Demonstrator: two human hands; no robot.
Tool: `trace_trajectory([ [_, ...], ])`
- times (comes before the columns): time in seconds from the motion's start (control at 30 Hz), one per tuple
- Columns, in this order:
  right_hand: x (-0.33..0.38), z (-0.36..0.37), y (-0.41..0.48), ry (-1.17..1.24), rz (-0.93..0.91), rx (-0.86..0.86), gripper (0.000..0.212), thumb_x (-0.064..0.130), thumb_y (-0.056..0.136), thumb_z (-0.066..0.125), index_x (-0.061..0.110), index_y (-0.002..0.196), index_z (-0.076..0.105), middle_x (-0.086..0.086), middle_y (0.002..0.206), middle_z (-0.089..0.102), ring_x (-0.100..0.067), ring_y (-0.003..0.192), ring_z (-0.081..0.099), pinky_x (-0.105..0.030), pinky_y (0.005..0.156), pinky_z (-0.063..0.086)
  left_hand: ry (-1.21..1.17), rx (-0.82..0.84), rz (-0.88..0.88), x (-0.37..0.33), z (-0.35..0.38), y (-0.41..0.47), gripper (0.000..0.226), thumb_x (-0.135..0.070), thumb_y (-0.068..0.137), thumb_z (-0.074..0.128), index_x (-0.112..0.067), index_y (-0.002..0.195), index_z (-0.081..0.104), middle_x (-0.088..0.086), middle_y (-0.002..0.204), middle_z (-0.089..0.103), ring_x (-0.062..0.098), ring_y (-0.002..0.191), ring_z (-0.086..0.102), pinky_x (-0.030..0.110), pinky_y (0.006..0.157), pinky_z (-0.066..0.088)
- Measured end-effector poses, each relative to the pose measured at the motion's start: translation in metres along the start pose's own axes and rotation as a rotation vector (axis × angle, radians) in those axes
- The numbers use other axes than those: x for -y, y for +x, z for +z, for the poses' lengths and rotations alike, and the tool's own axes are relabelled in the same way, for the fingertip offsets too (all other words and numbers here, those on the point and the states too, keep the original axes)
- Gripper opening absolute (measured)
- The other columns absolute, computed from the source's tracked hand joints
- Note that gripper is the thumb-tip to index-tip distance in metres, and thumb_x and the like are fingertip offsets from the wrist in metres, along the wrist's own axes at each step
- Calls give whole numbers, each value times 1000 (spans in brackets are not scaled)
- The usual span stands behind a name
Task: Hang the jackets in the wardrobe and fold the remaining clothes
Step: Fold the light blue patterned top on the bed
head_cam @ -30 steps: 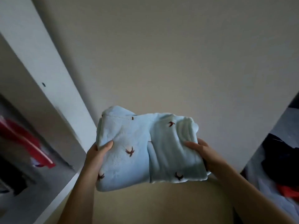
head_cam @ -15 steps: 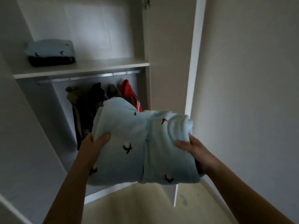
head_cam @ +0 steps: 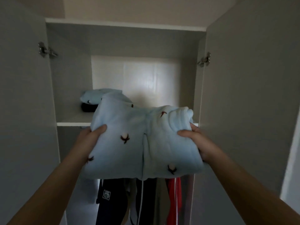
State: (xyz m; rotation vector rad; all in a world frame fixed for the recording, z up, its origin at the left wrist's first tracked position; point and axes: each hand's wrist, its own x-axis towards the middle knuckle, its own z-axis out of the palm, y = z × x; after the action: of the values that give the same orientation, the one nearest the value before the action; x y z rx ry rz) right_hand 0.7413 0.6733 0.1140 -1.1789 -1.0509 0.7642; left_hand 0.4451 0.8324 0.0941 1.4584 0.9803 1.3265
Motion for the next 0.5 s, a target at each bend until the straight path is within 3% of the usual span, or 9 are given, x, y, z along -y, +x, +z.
trace_trajectory([
  [0.07, 14, 0, 50, 6, -31, 22, 38, 2, 86, 59, 17, 121, 61, -16, 118, 66, -36, 108, 62, -54, 95, 48, 3, 15, 9, -11, 10, 52, 27, -39, 78, 71, -19, 95, 68, -4, 77, 74, 17, 71, 70, 29, 61, 51],
  [0.17, 31, -11, 128, 14, -84, 38, 40, 4, 87, 58, 17, 125, 59, -16, 118, 65, -36, 108, 63, -54, 93, 49, 36, 70, -18, -28, 20, 136, 50, -46, 69, 66, -14, 107, 66, 11, 98, 71, 31, 92, 67, 43, 87, 52],
  [0.27, 35, -34, 210, -33, -130, -12, 34, 7, 87, 58, 17, 119, 61, -14, 115, 67, -32, 98, 67, -45, 78, 55, 117, 47, -47, -37, 30, 225, 43, -43, 89, 57, -5, 107, 63, 10, 85, 67, 26, 78, 63, 31, 68, 48],
  [0.33, 25, -48, 270, -53, -89, -66, 33, 5, 87, 59, 11, 119, 60, -18, 116, 66, -31, 95, 67, -41, 75, 53, 159, 89, -96, -30, 43, 282, 40, -36, 97, 50, -1, 114, 59, 13, 91, 65, 27, 78, 60, 31, 68, 46],
  [0.43, -13, -58, 352, -268, 57, -112, 28, 5, 90, 60, 2, 118, 60, -21, 119, 63, -30, 94, 64, -38, 77, 51, 370, 180, -184, -2, 72, 348, 40, -24, 101, 45, 6, 125, 53, 25, 123, 58, 37, 108, 57, 39, 91, 45],
  [0.5, -44, -60, 391, -597, 158, -165, 20, 19, 97, 54, 8, 112, 60, -14, 127, 57, -31, 113, 56, -38, 90, 45, 521, 217, -170, 12, 88, 377, 41, -18, 102, 44, 7, 134, 45, 26, 139, 45, 38, 127, 44, 36, 99, 37],
])
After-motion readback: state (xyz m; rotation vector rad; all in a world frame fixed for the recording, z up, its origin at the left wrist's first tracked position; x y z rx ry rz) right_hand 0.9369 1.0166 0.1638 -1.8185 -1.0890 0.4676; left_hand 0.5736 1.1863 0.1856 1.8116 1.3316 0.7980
